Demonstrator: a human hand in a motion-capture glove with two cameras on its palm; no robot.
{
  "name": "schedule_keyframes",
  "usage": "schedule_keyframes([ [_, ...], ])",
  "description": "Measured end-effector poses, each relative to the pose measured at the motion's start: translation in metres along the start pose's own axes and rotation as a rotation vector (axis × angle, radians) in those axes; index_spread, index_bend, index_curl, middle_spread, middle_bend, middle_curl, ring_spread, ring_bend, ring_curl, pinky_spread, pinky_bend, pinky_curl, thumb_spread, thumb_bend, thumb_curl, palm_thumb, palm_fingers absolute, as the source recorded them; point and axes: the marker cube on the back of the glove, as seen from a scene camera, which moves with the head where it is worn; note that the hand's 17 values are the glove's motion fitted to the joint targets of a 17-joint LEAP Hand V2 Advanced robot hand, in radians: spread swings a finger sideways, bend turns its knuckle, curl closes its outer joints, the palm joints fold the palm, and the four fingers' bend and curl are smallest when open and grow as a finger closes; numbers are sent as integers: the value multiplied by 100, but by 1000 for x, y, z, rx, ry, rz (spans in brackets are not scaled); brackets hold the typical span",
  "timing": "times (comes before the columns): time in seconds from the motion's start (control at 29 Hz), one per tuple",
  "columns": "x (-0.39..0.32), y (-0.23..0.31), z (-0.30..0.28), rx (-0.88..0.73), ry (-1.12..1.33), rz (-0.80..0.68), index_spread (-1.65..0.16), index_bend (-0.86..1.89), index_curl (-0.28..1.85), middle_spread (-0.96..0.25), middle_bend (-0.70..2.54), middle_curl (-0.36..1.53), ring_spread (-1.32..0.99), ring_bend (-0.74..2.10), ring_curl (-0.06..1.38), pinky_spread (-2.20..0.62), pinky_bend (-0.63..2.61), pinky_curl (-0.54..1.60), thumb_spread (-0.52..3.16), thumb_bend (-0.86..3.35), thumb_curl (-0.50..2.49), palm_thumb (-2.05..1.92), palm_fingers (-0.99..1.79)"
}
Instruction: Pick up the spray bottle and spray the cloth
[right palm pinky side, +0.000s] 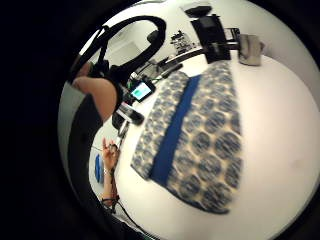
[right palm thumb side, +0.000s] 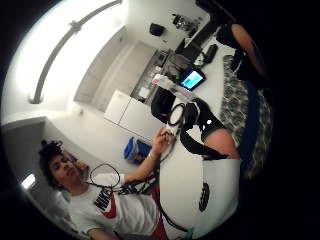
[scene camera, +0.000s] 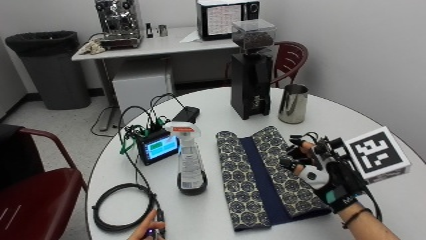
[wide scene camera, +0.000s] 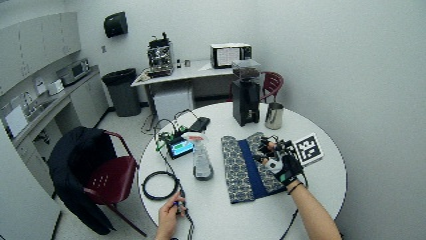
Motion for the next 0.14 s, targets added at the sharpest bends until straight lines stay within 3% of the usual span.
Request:
schedule_keyframes([
  [0.14,20,24,-18,-6,53,-12,-31,7,17,-12,41,47,-13,58,42,2,41,36,92,-2,54,92,89],
])
